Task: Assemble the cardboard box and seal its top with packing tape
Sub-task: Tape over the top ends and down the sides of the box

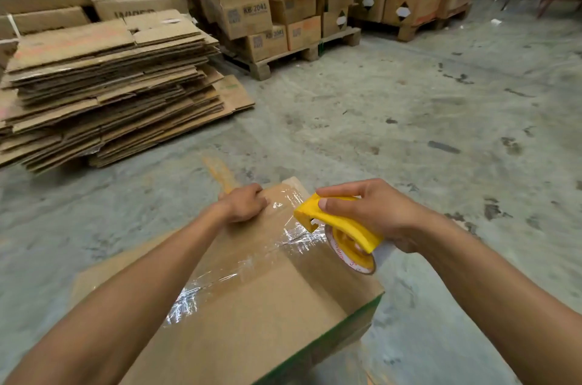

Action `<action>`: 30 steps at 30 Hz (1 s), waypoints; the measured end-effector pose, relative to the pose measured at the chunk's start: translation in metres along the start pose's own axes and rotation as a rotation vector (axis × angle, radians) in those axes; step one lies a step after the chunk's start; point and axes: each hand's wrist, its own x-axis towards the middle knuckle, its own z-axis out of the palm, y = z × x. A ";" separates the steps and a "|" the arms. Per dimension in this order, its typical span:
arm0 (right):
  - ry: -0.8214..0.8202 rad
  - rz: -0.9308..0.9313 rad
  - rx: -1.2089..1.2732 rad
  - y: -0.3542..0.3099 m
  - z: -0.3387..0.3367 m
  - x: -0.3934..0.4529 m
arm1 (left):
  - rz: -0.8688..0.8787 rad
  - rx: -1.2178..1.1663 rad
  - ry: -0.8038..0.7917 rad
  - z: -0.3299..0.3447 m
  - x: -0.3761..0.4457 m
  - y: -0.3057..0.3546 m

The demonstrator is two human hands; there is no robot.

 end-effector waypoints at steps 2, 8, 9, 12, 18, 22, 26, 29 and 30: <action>-0.004 -0.010 -0.059 -0.022 -0.003 -0.002 | 0.002 -0.022 0.109 0.019 -0.005 -0.003; -0.044 -0.030 -0.245 -0.079 -0.012 -0.020 | 0.018 0.023 0.193 0.029 -0.017 -0.003; -0.049 -0.018 -0.251 -0.081 -0.010 -0.023 | 0.023 0.011 0.183 0.028 -0.017 -0.004; -0.050 0.010 -0.176 -0.085 -0.009 -0.029 | 0.026 -0.125 0.186 0.024 -0.017 -0.010; -0.030 -0.015 -0.178 -0.111 -0.017 -0.035 | -0.150 -0.642 0.362 -0.017 -0.058 0.015; -0.032 -0.018 -0.202 -0.124 -0.021 -0.045 | -0.309 -1.246 -0.438 -0.032 -0.082 0.026; -0.032 -0.005 -0.262 -0.130 -0.029 -0.054 | -0.284 -1.490 -0.559 -0.036 -0.081 0.034; -0.010 -0.010 -0.286 -0.131 -0.037 -0.063 | -0.283 -1.595 -0.526 -0.041 -0.083 0.039; 0.001 -0.016 -0.289 -0.130 -0.039 -0.066 | -0.280 -1.618 -0.518 -0.043 -0.083 0.039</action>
